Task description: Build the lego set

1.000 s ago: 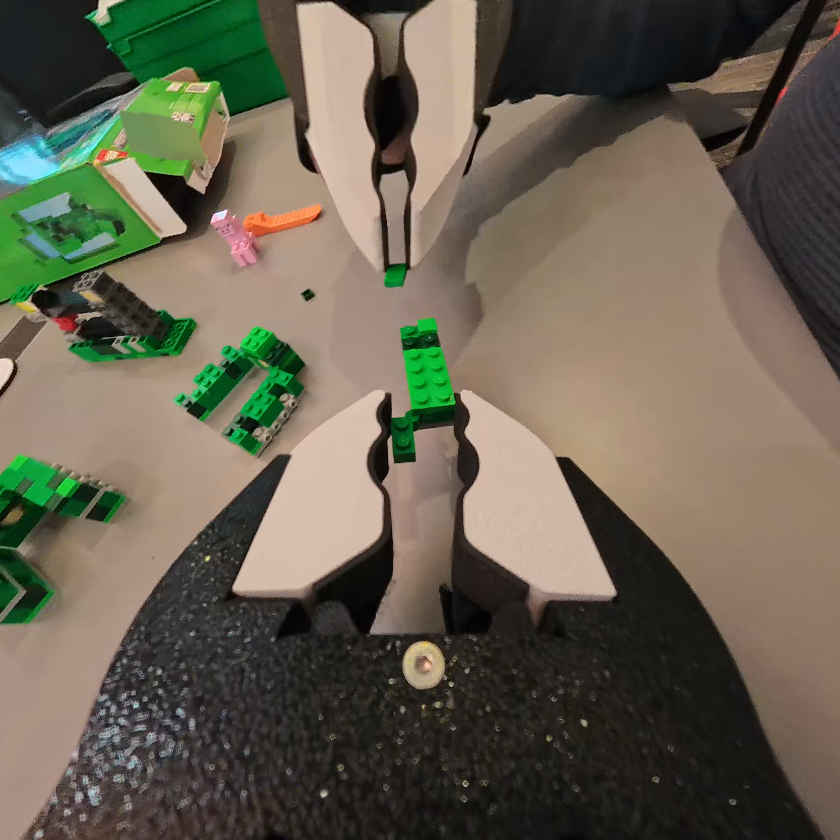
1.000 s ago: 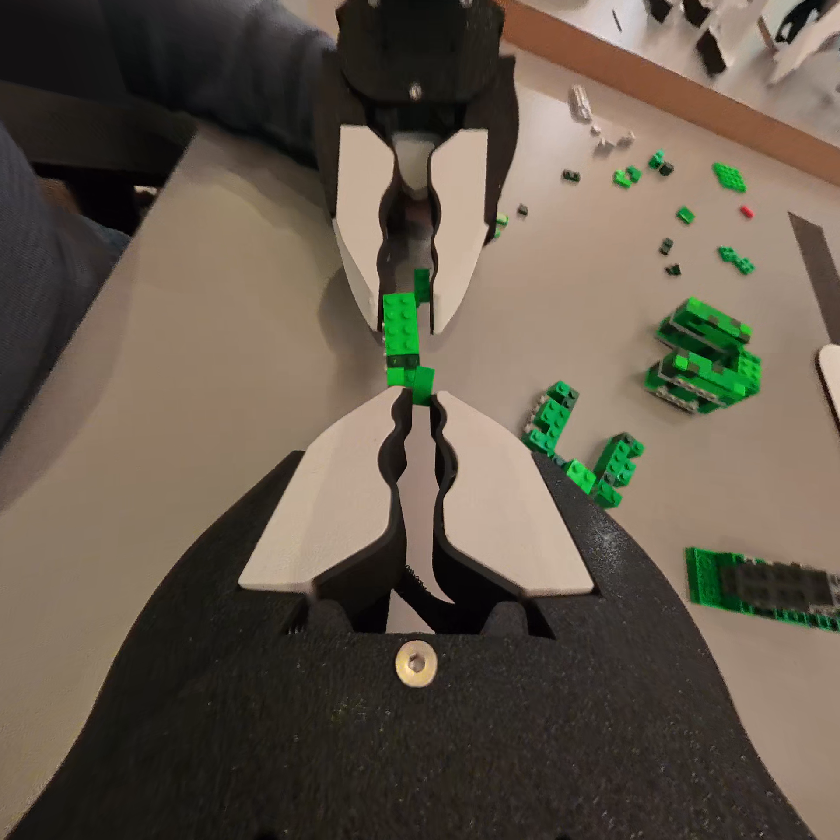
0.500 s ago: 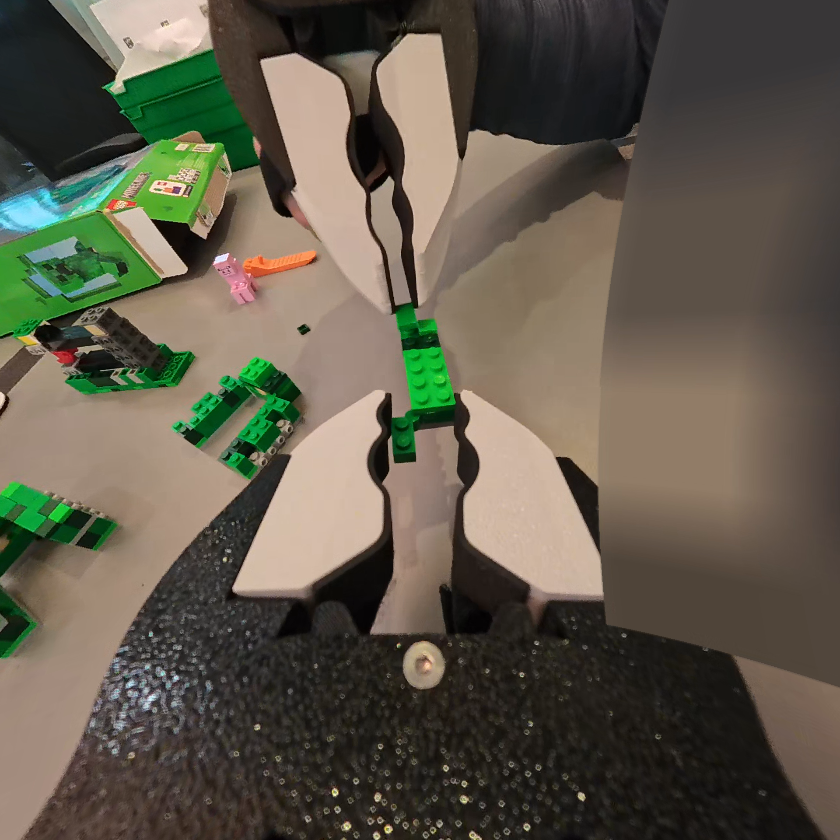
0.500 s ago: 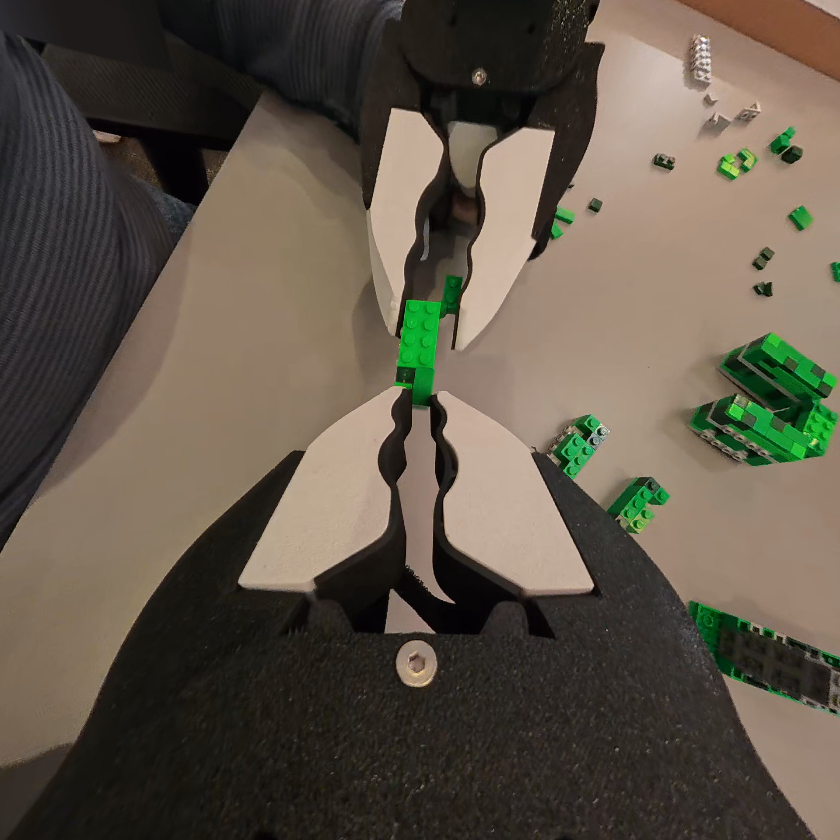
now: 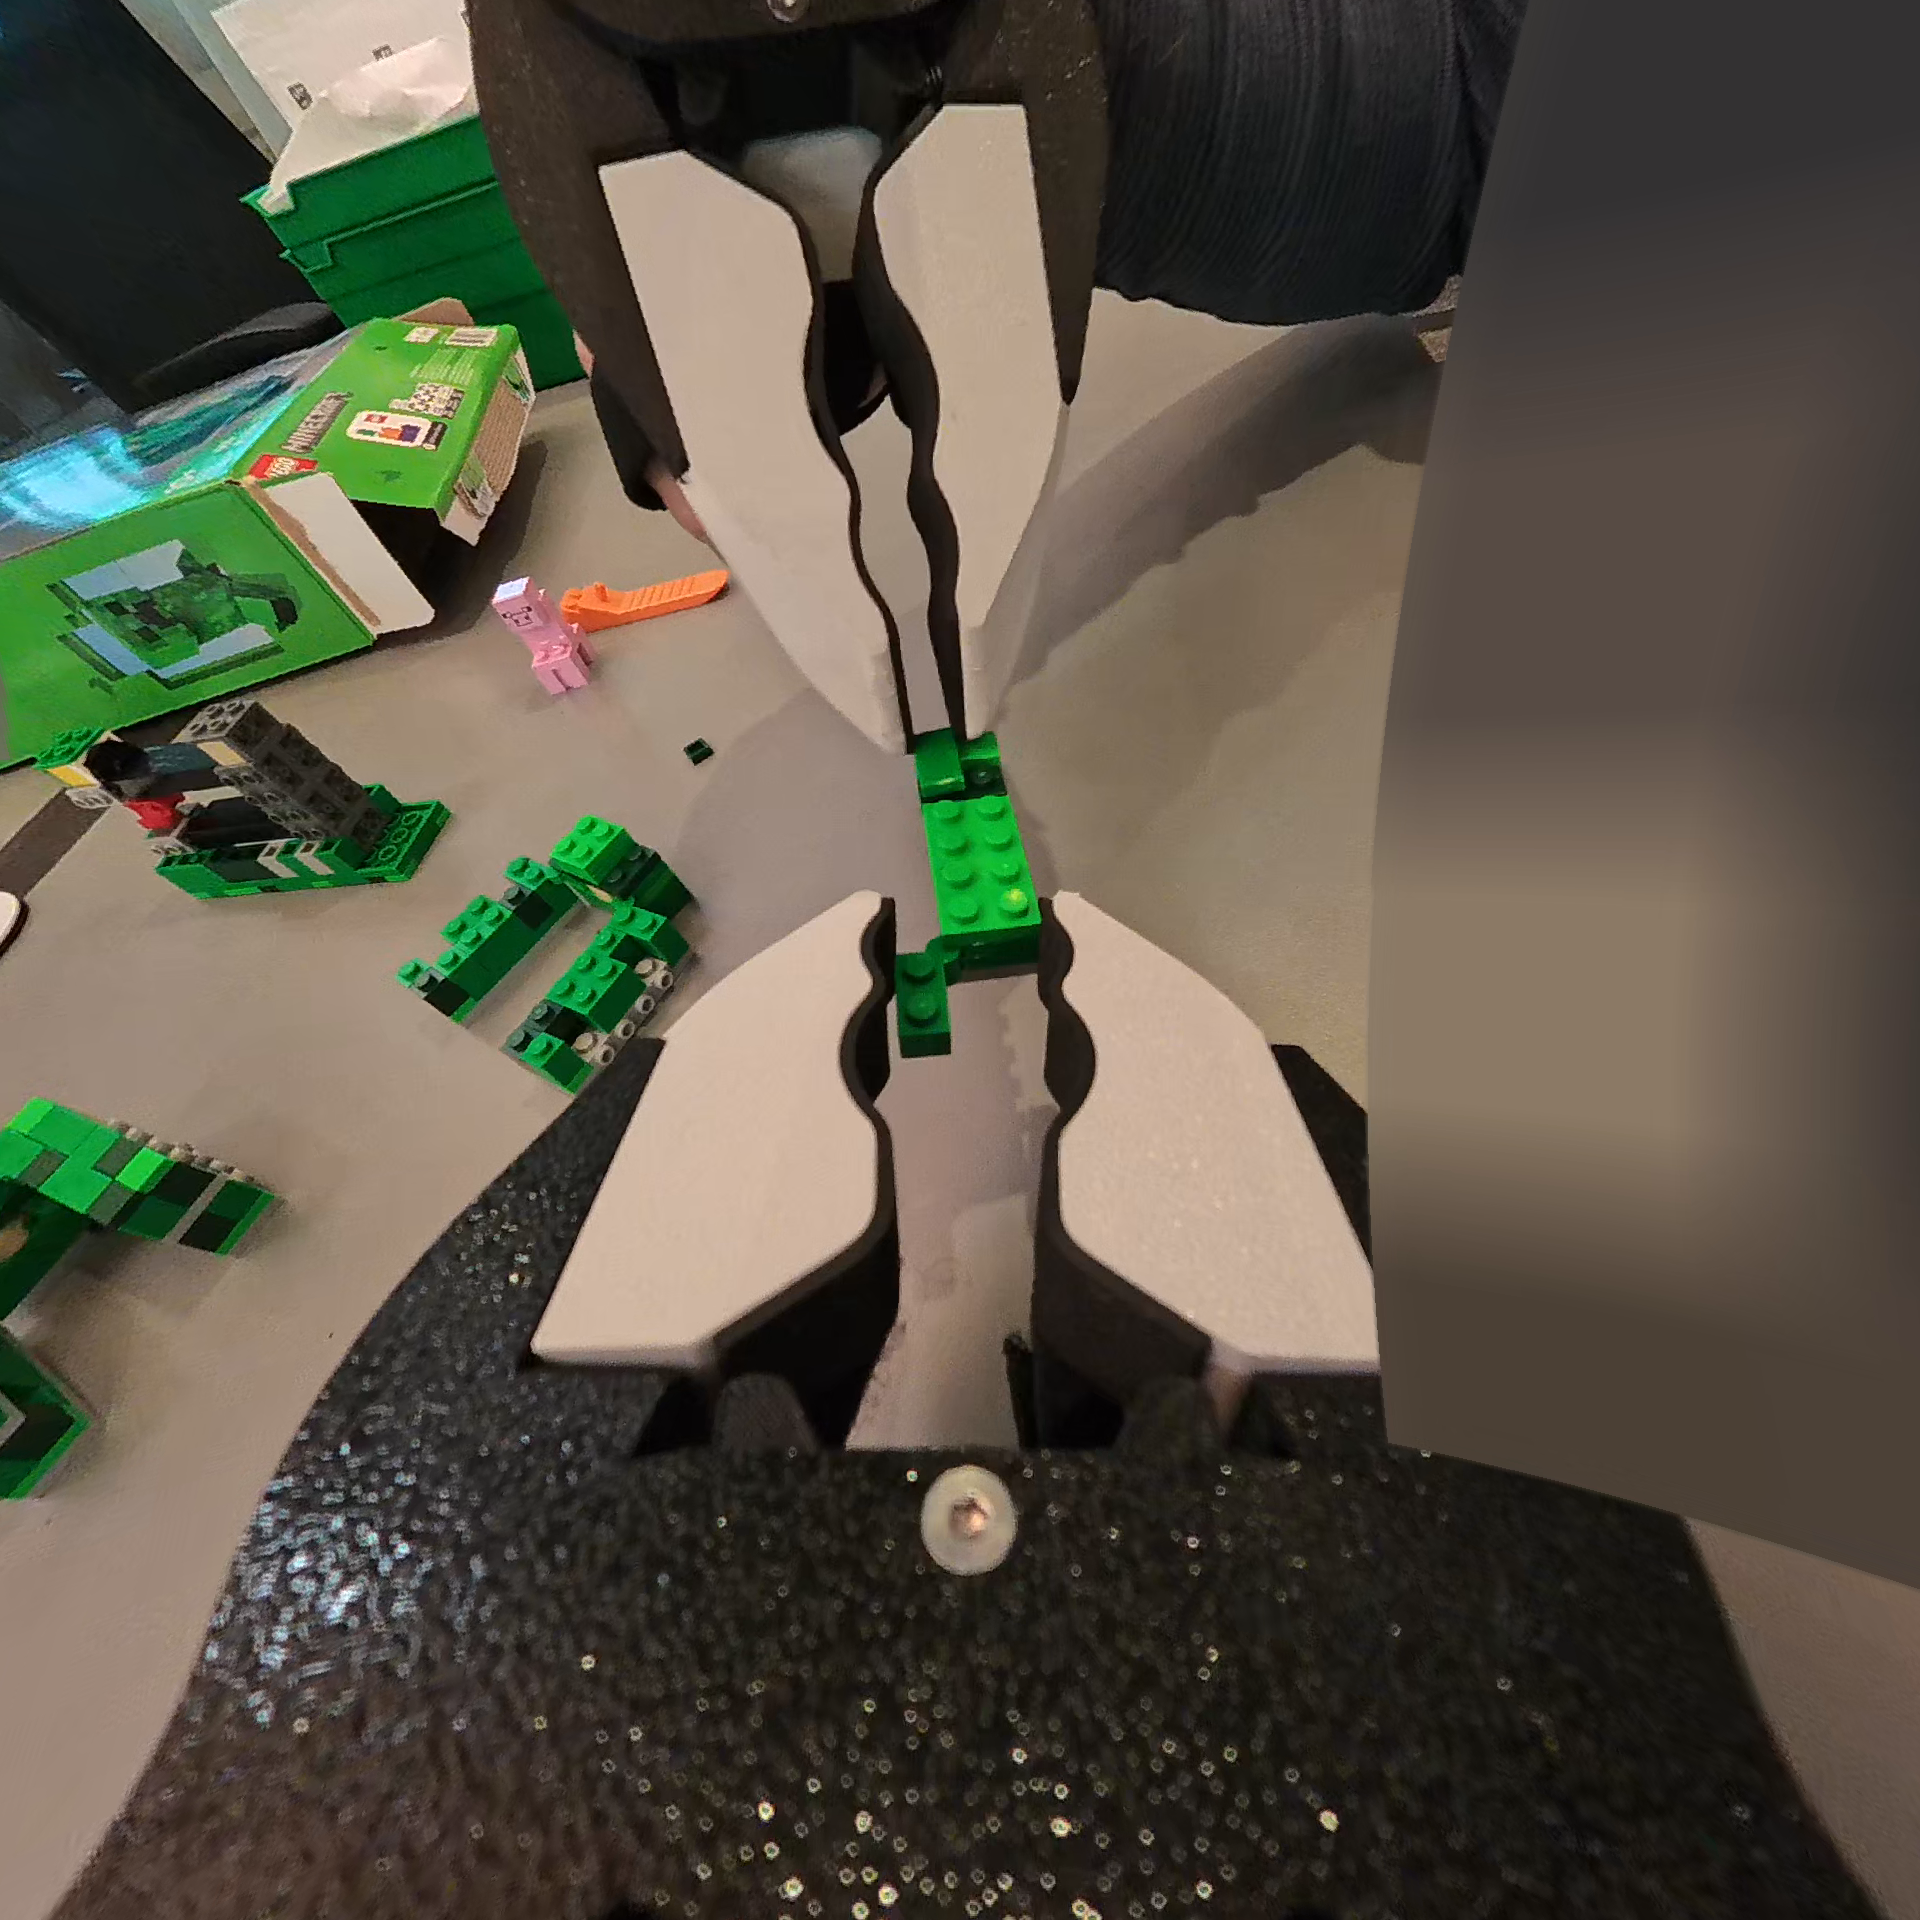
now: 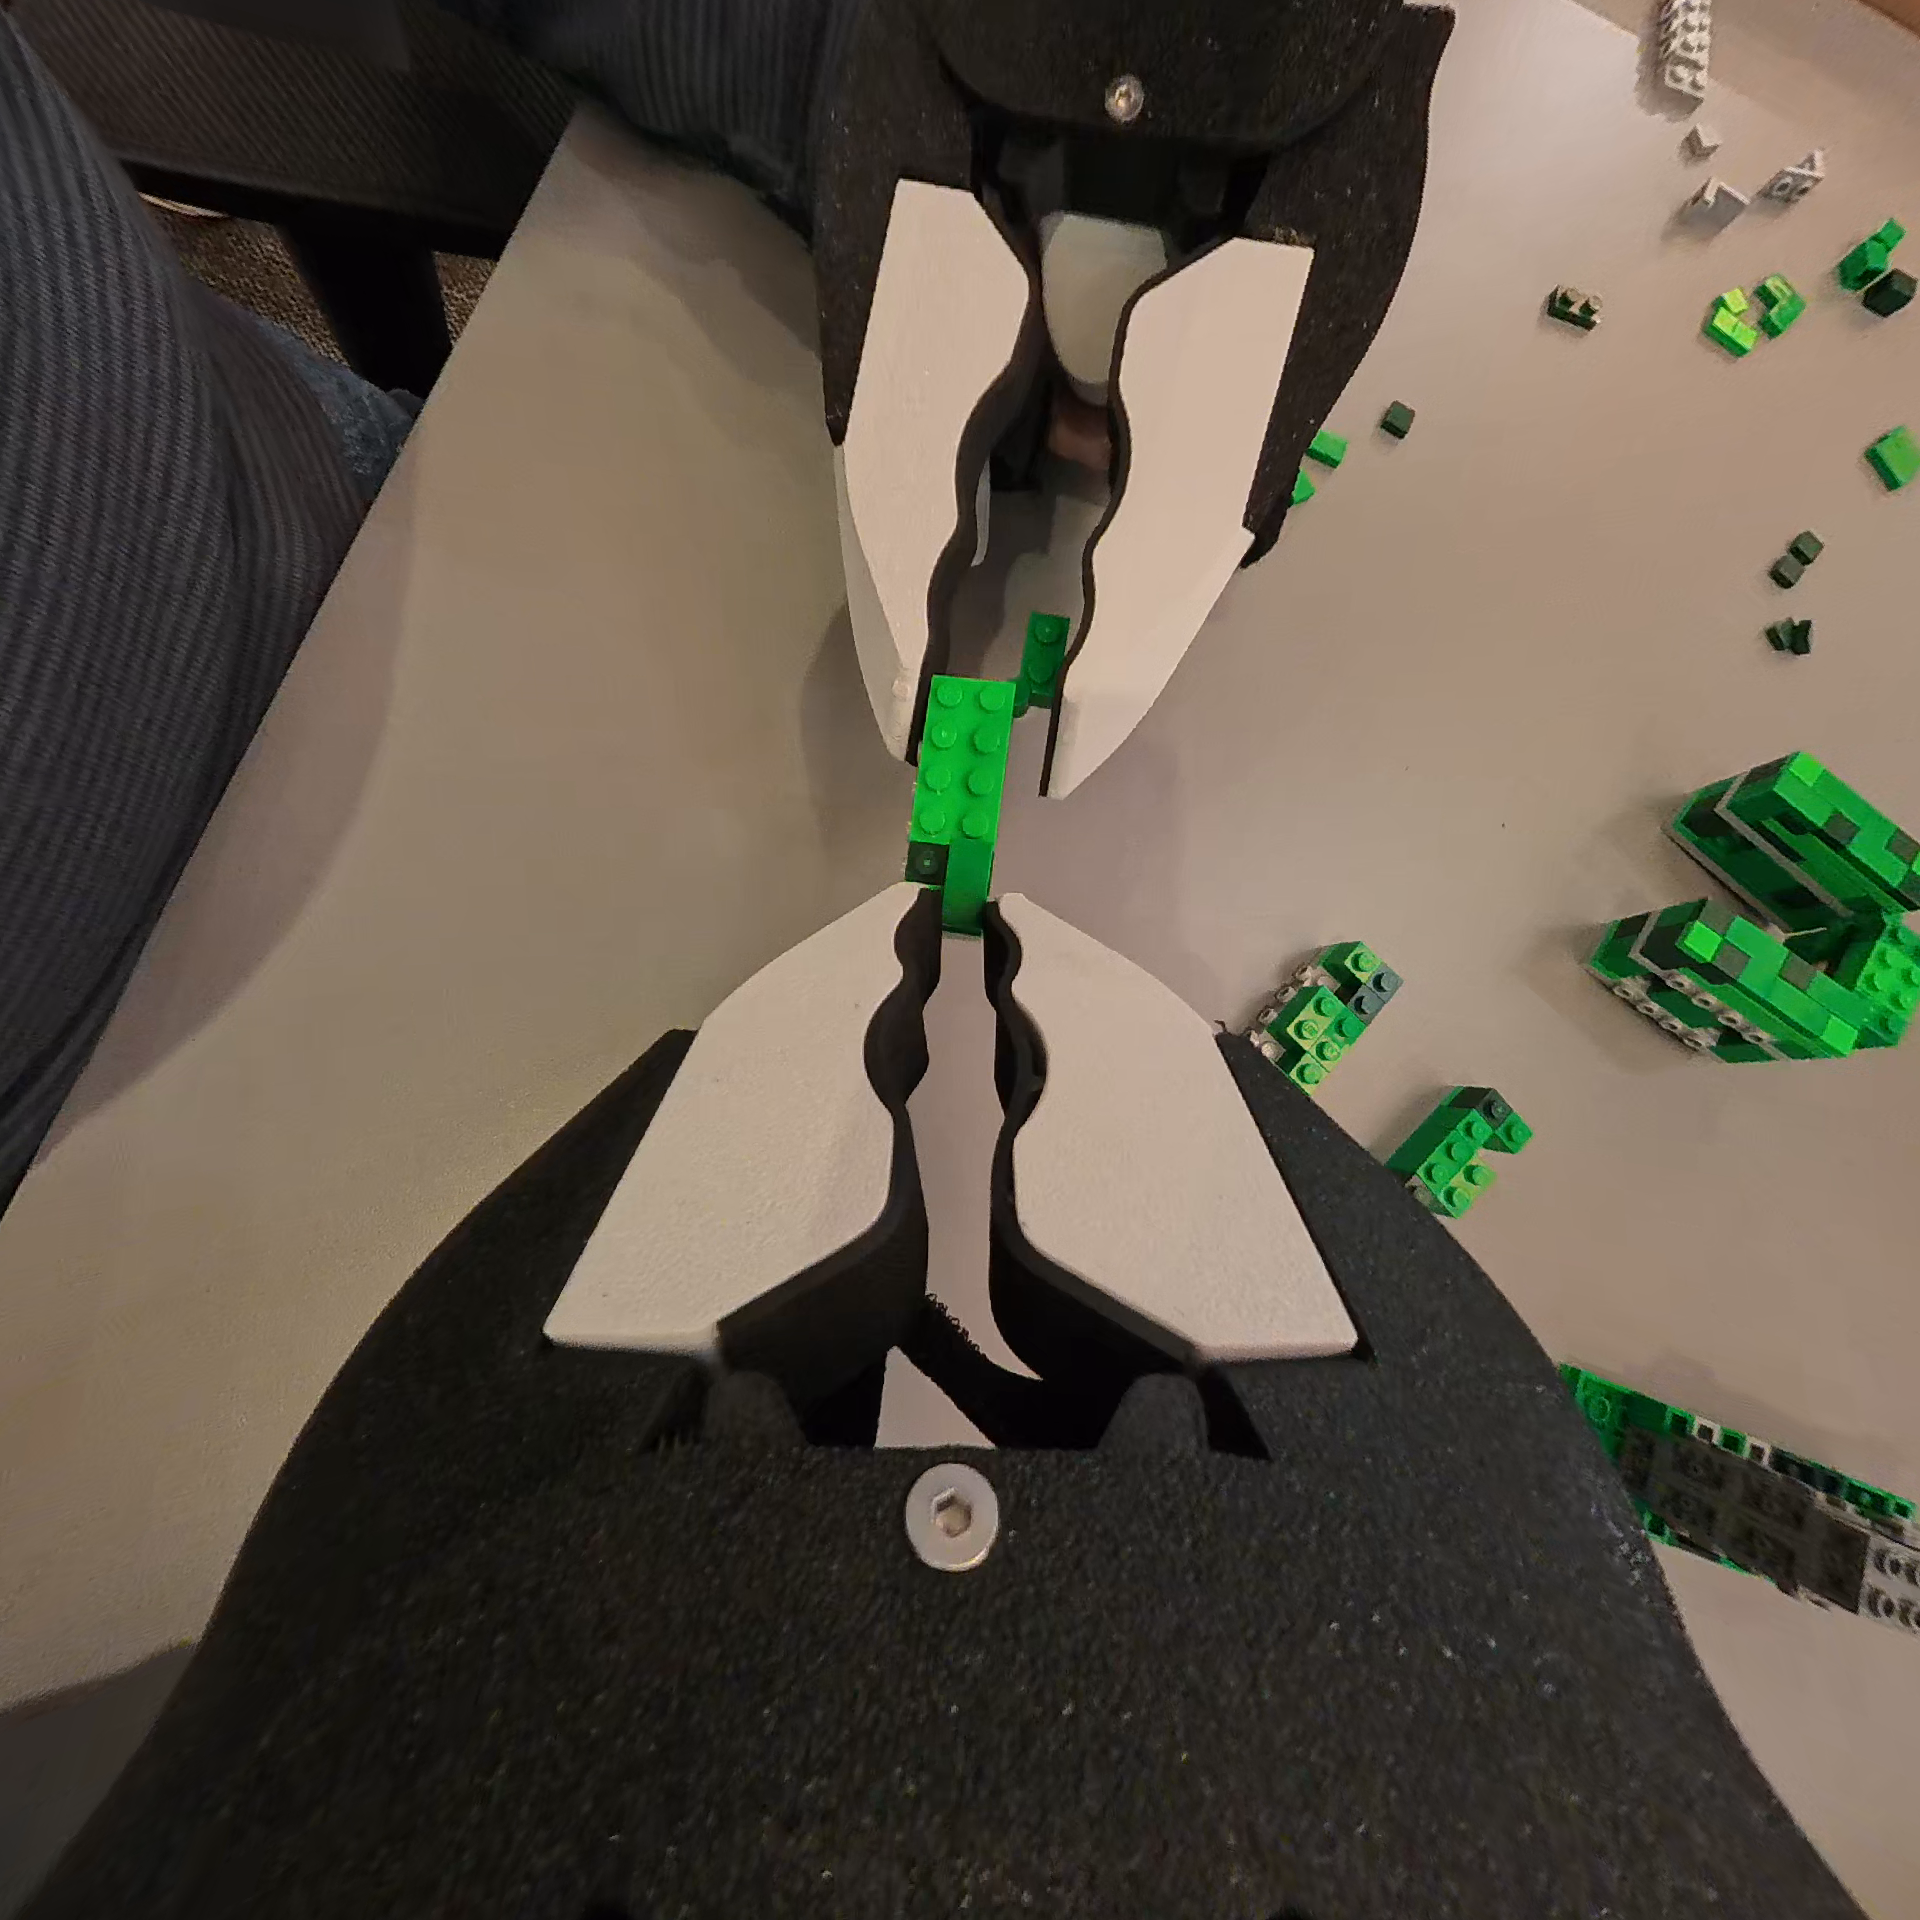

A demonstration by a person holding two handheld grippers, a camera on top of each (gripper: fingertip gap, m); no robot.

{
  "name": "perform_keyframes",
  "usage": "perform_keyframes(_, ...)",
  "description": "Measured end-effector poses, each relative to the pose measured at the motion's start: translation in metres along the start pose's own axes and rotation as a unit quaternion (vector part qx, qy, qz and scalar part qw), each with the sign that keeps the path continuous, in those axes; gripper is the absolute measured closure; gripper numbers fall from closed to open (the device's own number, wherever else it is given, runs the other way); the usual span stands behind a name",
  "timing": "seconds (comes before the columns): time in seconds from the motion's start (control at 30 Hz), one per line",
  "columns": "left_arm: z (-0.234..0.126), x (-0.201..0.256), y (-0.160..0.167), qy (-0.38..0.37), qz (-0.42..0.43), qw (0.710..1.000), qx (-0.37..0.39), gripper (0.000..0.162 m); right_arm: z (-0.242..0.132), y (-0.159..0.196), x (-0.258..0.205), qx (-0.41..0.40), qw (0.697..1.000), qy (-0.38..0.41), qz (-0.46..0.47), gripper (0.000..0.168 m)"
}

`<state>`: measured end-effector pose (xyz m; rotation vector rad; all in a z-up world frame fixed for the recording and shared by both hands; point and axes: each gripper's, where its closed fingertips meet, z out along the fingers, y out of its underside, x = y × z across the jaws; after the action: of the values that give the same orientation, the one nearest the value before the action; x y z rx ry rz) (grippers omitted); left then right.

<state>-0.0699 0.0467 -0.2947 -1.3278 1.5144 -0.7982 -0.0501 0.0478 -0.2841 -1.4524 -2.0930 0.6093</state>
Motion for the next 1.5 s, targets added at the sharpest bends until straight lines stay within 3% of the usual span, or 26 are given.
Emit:
perform_keyframes(1.2, 0.001, 0.001, 0.000, -0.002, 0.003, 1.000, -0.001, 0.137, -0.001, 0.002, 0.000, -0.012, 1.000, 0.003, 0.003, 0.156)
perform_keyframes(1.33, 0.000, 0.000, 0.000, -0.005, 0.001, 1.000, 0.000, 0.137, -0.006, 0.002, 0.004, -0.003, 1.000, 0.020, 0.005, 0.150)
perform_keyframes(1.5, -0.003, -0.010, -0.003, -0.026, -0.025, 0.999, 0.014, 0.137, -0.019, -0.004, 0.012, 0.064, 0.994, 0.089, -0.021, 0.132)
